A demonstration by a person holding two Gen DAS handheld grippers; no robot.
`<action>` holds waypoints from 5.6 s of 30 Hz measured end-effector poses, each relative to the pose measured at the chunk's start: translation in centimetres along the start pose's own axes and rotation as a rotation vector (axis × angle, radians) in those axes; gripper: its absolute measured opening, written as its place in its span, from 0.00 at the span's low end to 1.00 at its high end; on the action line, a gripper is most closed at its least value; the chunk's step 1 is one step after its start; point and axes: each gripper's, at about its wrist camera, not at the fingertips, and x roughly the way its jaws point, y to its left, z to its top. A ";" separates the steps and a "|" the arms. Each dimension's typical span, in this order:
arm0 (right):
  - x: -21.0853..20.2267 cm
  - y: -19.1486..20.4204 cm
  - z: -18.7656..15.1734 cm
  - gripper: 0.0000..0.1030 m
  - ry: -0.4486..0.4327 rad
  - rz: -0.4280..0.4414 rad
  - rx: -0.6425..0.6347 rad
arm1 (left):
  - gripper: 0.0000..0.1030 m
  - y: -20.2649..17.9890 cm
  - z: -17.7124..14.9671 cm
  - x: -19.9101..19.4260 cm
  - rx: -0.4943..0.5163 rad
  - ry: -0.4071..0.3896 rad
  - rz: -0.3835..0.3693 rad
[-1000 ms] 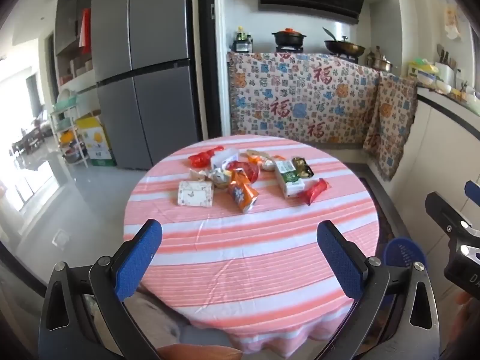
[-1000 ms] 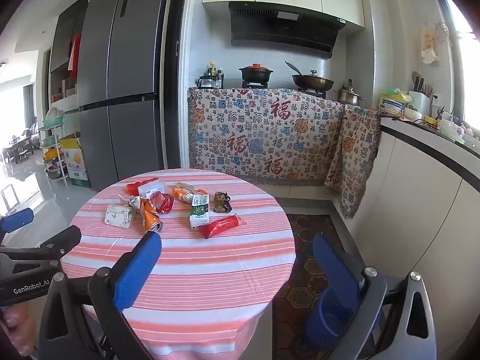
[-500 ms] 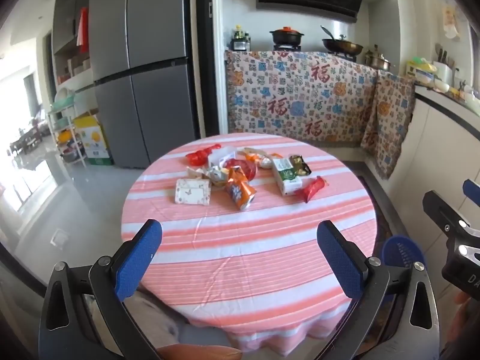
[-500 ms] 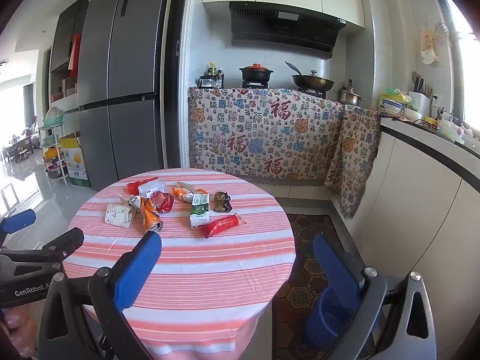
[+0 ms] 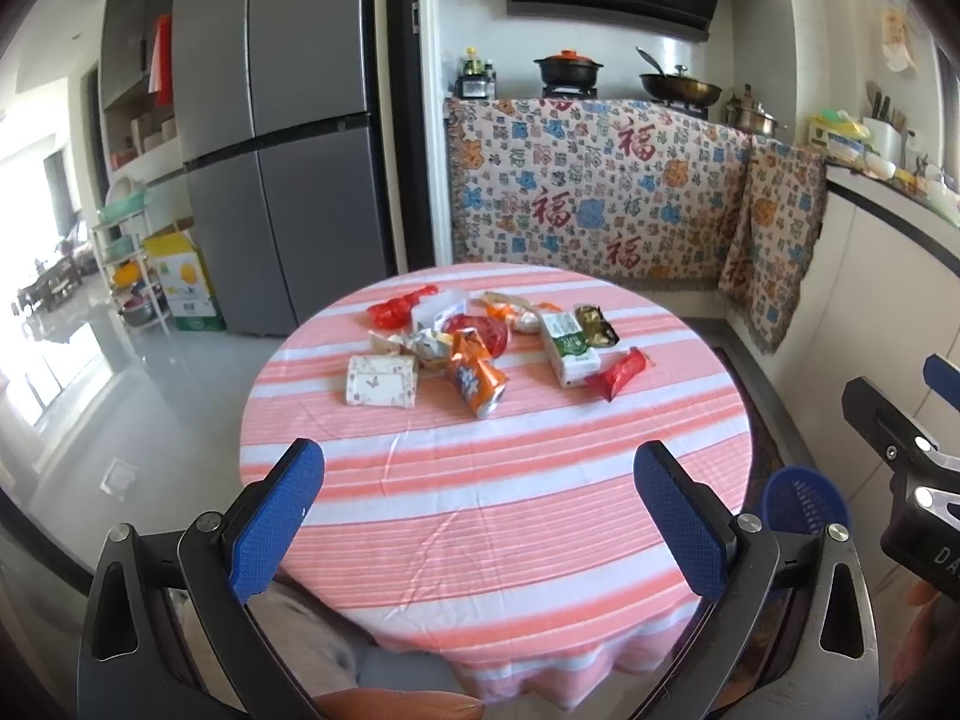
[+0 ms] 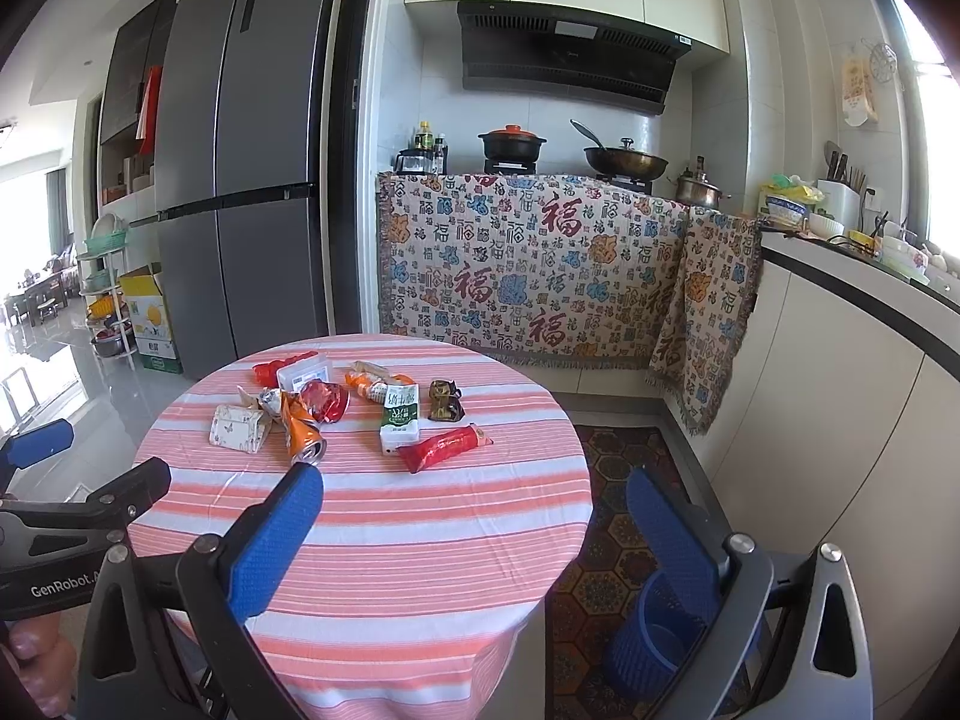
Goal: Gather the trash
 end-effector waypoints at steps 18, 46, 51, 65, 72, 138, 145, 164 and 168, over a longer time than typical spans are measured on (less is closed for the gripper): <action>0.0 -0.1 -0.3 1.00 -0.005 -0.004 0.001 | 1.00 0.0 0.3 -0.2 0.001 -0.001 -0.004; -0.1 0.1 -0.2 1.00 -0.004 -0.004 0.000 | 1.00 0.0 0.3 -0.3 0.000 0.000 -0.004; -0.1 0.1 -0.2 1.00 -0.005 -0.004 0.000 | 1.00 -0.1 0.3 -0.3 -0.001 -0.001 -0.004; -0.3 0.0 0.0 1.00 -0.009 -0.005 0.001 | 1.00 -0.3 0.4 -0.5 0.000 -0.004 -0.004; -0.2 0.0 -0.1 1.00 -0.008 -0.004 0.000 | 1.00 -0.3 0.4 -0.5 0.000 -0.004 -0.005; 29.7 3.3 -4.1 1.00 0.383 0.128 0.000 | 1.00 4.8 -6.7 20.4 -0.071 0.348 0.059; 33.7 1.6 -4.1 1.00 0.425 0.048 0.037 | 1.00 4.3 -6.4 20.7 -0.053 0.334 0.018; 27.3 -1.6 -9.7 1.00 0.454 0.095 -0.004 | 0.93 1.5 4.6 29.4 -0.175 0.302 0.022; 26.7 -1.3 -10.1 1.00 0.436 0.102 -0.017 | 0.45 2.4 3.9 30.3 -0.213 0.321 -0.039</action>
